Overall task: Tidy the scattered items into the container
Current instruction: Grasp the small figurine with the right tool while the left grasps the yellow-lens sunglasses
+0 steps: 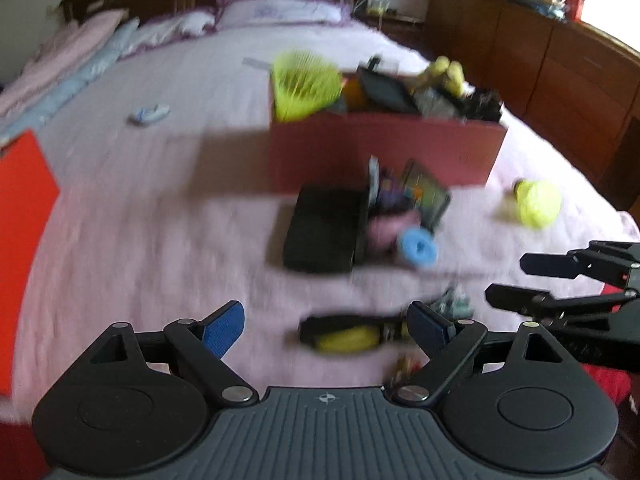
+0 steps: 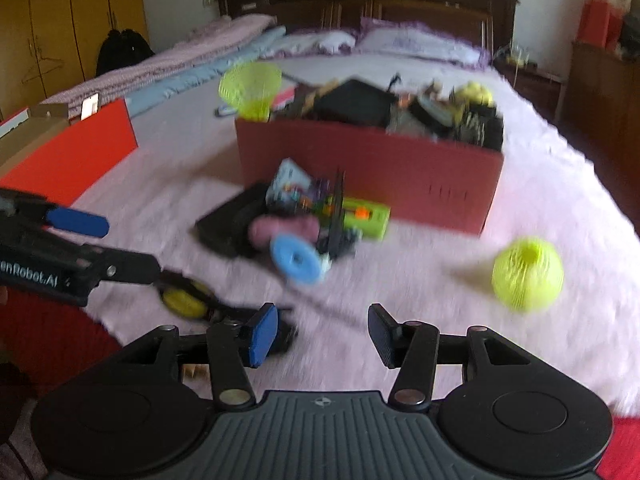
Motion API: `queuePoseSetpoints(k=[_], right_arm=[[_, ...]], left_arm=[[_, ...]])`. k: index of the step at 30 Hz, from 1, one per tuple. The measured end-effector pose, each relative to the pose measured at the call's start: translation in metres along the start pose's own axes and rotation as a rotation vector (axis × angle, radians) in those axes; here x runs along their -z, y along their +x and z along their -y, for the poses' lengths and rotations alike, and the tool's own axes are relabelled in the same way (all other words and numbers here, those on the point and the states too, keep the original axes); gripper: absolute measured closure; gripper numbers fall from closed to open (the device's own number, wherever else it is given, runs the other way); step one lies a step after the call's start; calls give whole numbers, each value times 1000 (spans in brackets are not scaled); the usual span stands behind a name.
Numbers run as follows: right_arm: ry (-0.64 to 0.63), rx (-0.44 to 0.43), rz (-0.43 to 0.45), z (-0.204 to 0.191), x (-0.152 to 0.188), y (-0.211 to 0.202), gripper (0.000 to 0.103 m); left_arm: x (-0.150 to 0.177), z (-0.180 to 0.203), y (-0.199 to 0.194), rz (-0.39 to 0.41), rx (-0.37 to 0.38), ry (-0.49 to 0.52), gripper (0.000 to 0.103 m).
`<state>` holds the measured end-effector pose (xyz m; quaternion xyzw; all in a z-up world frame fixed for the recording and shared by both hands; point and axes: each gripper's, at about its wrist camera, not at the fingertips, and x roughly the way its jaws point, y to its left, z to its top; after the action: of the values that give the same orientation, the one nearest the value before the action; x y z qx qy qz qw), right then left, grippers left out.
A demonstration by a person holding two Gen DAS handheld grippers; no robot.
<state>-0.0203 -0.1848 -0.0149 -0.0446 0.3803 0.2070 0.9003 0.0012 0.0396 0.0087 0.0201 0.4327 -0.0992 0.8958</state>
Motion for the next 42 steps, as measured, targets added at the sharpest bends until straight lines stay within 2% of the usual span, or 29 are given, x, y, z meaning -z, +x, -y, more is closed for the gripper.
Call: queuePoseSetpoints(k=[3, 5, 9, 15, 17, 19, 21, 26, 29, 32, 38, 42], right_arm=[[-12, -29, -33, -9, 12, 0, 49], [-34, -98, -49, -17, 15, 0, 47], [-97, -189, -81, -39, 13, 8, 44], [-118, -262, -130, -66, 4, 27, 44], [-124, -254, -145, -70, 4, 31, 45], [-142, -226, -162, -74, 6, 35, 53], [-167, -207, -163, -76, 10, 36, 53], [-186, -198, -137, -74, 14, 28, 58], [-189, -168, -110, -65, 13, 16, 62], [-126, -107, -86, -43, 14, 2, 61], [-15, 60, -91, 5, 28, -13, 61], [42, 99, -119, 22, 38, -10, 61]], left_arm=[[13, -6, -1, -17, -14, -25, 14], [17, -12, -3, -18, -25, -38, 14], [21, -19, -3, -18, -50, -58, 14], [25, -24, -8, -6, -74, -53, 13], [25, -27, -6, -6, -80, -61, 13], [25, -29, -5, -7, -77, -73, 13], [24, -29, -4, -7, -71, -78, 13], [21, -20, 1, -14, -82, -24, 13], [17, -3, 4, -8, -102, 79, 13], [12, 17, 7, 14, -91, 184, 13], [7, 52, 33, 56, -104, 361, 13], [12, 66, 49, 33, -81, 463, 21]])
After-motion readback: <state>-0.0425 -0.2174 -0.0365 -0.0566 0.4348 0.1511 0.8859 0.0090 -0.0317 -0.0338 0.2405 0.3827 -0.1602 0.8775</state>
